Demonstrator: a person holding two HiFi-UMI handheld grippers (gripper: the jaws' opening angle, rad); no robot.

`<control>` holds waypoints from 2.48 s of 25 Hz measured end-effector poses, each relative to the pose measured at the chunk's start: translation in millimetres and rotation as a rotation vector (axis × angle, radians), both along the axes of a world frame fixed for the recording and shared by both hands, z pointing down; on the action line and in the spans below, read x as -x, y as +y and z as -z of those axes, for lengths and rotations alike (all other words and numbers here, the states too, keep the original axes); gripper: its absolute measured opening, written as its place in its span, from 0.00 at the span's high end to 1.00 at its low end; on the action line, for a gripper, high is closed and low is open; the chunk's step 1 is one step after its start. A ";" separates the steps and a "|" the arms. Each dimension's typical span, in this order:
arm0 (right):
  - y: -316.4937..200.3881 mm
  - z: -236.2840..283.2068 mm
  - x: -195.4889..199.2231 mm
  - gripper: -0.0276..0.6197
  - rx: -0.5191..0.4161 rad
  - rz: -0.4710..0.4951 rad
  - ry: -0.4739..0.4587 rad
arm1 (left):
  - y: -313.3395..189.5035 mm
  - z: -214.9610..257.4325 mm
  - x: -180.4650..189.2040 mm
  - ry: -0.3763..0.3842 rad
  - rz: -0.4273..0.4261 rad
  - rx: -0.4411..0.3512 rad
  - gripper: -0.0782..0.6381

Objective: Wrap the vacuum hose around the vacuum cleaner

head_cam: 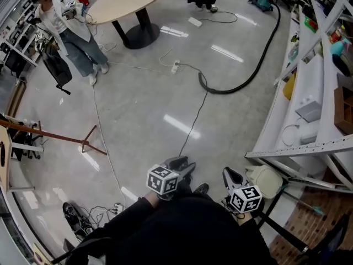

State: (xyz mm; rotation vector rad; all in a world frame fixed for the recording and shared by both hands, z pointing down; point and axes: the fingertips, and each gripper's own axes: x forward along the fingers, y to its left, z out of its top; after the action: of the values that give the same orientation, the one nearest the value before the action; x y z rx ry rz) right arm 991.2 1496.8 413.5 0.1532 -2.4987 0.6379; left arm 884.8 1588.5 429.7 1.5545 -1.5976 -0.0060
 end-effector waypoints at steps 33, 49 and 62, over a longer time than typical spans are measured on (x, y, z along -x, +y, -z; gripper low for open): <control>-160.4 -4.5 262.1 0.92 -0.048 0.168 -0.030 | -128.2 -7.2 231.3 -0.062 0.128 0.025 0.63; -245.0 -33.3 315.9 0.92 0.026 0.230 -0.006 | -200.5 -6.0 280.8 -0.058 0.258 0.068 0.63; -300.7 -37.3 419.6 0.92 -0.056 0.090 0.094 | -279.0 -27.5 400.0 0.030 0.062 -0.011 0.63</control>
State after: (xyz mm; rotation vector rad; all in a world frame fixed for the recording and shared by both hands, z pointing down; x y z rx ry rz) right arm 571.7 1196.1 450.8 0.0884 -2.4191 0.5124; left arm 484.8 1309.6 457.2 1.5062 -1.6240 -0.0720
